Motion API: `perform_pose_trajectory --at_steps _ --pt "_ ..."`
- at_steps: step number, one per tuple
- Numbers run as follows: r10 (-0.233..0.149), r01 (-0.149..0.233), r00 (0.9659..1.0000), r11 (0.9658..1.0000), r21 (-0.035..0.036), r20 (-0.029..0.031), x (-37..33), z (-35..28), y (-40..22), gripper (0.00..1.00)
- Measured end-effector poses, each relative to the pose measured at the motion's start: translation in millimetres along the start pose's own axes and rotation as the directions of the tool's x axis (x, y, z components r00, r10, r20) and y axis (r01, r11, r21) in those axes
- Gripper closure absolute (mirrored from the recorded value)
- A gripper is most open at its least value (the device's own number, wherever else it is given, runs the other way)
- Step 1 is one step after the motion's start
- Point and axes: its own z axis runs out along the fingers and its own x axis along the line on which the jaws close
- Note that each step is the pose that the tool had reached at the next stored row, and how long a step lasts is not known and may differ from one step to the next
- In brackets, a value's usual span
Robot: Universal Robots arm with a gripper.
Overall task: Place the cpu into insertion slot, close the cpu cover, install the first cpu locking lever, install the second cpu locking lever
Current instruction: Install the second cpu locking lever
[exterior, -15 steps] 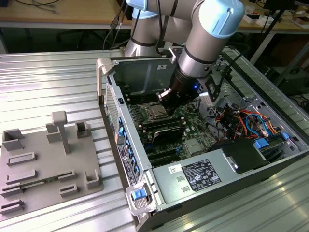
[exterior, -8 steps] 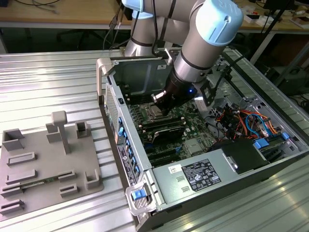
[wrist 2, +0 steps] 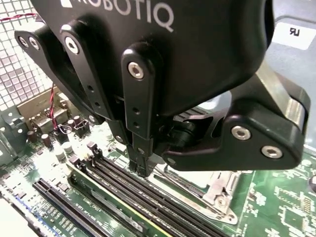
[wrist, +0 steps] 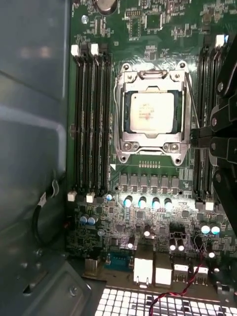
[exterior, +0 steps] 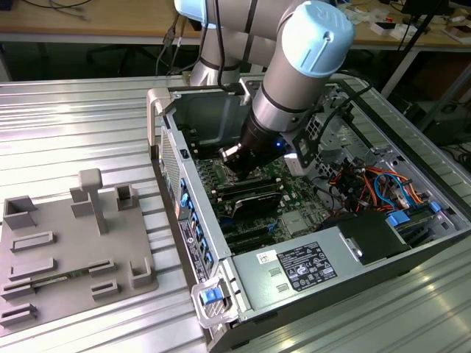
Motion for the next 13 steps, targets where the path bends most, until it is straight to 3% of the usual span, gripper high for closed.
perform_pose_trajectory --at_steps 3,13 --pt "0.0 0.0 1.0 1.0 -0.0072 0.0003 3.4 4.1 -0.5 0.89" --pt "0.0 0.0 1.0 1.0 -0.0073 0.0002 8.1 8.9 -1.1 0.89"
